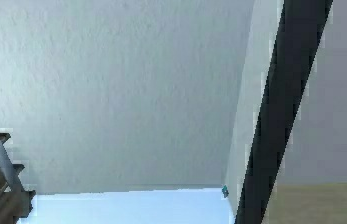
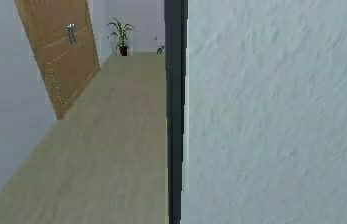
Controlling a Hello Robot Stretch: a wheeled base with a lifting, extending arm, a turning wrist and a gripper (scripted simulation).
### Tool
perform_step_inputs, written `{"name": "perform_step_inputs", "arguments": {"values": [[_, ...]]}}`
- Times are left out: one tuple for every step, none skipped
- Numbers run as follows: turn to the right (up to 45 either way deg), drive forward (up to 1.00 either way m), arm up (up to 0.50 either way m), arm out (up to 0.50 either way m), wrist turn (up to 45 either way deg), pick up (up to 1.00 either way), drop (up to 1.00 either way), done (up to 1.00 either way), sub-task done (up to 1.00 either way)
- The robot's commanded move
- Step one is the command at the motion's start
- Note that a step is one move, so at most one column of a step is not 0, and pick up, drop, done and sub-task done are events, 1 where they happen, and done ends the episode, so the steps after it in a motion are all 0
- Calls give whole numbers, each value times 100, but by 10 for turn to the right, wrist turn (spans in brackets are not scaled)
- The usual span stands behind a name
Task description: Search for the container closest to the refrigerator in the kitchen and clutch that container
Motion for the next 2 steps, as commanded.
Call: {"name": "perform_step_inputs", "arguments": {"values": [[360,0,0,0,0,0,0,0,0],[0,40,0,0,0,0,0,0,0]]}}
